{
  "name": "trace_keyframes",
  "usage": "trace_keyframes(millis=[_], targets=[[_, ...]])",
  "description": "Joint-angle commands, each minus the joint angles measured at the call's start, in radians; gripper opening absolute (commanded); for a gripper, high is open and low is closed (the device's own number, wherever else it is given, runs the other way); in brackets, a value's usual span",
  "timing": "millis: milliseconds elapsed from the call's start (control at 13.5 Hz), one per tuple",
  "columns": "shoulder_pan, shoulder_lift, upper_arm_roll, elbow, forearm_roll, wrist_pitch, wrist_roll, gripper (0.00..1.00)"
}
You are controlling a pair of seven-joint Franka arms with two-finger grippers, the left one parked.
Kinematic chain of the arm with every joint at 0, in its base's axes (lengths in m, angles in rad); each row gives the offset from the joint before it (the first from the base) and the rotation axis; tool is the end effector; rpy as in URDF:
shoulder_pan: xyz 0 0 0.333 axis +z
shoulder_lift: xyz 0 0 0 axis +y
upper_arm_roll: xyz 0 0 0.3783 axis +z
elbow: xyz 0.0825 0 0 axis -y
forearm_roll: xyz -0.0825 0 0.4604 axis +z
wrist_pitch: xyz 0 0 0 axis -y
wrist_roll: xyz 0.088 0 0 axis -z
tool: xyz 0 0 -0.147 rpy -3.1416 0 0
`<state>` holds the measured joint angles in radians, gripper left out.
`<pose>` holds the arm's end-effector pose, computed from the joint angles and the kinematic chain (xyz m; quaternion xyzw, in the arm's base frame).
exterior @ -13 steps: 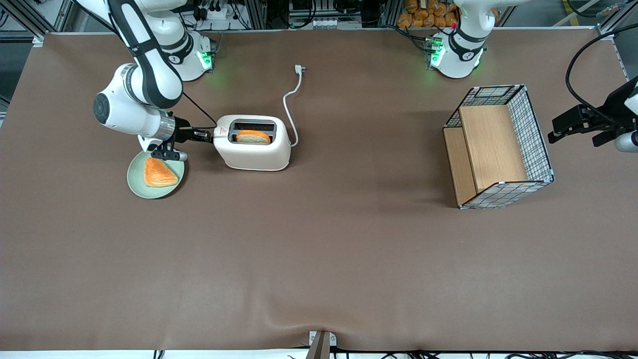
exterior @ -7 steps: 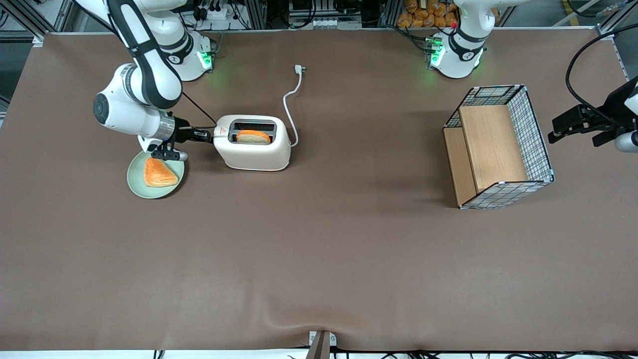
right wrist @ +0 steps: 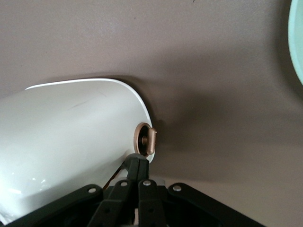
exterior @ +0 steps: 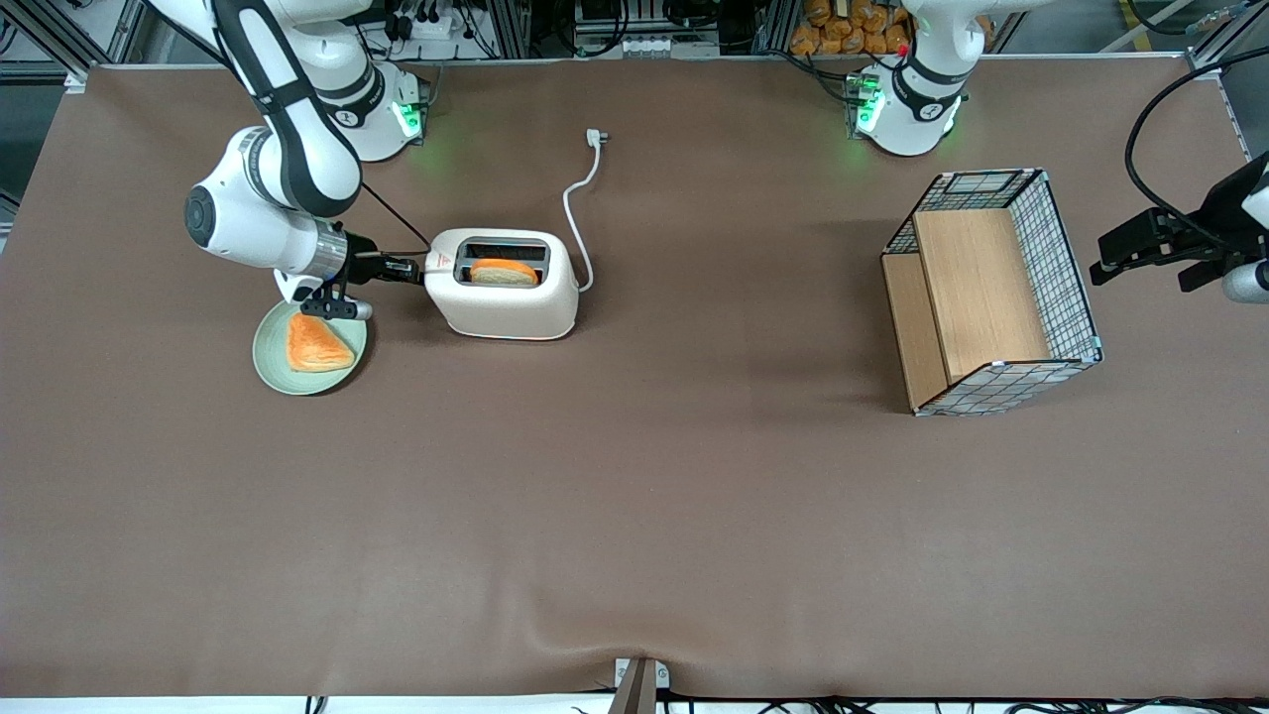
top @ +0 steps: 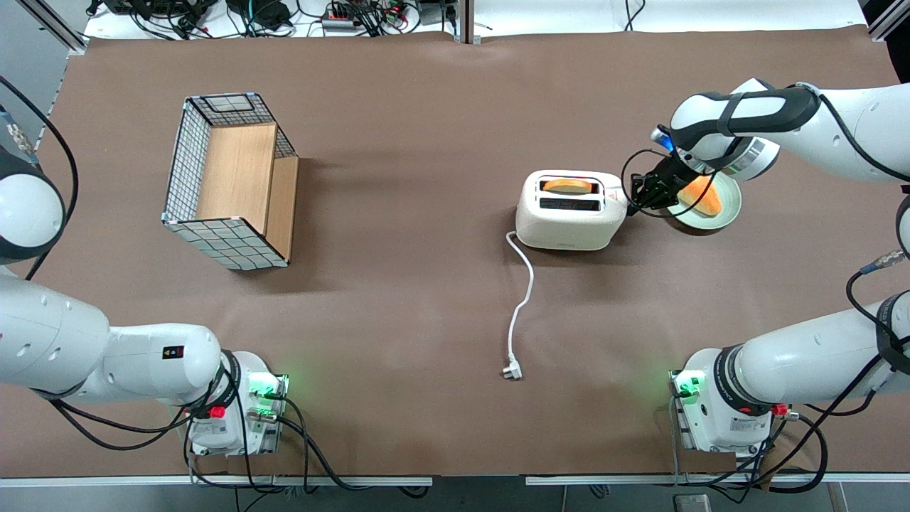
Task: Press toaster button with right arm
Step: 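Hold the right gripper pressed against the toaster lever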
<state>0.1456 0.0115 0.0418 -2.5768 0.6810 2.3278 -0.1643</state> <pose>0.4415 0.1135 0.2027 -0.9654 0.0914 0.1249 0.2097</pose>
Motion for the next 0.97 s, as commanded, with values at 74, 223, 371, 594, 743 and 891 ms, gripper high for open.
trace_keyframes(millis=[74,223,371,594,743,891], targets=[[0.022,0.024,0.003,-0.01,0.058,0.051,-0.112,0.0],[0.02,0.012,0.0,-0.003,0.057,0.027,-0.113,0.0],[0.005,0.001,-0.002,0.006,0.051,-0.001,-0.112,0.0],[-0.011,-0.007,-0.005,0.013,0.043,-0.024,-0.11,0.0],[-0.035,-0.021,-0.006,0.026,-0.024,-0.024,-0.107,0.0],[-0.06,-0.025,-0.014,0.053,-0.107,-0.054,-0.104,0.0]])
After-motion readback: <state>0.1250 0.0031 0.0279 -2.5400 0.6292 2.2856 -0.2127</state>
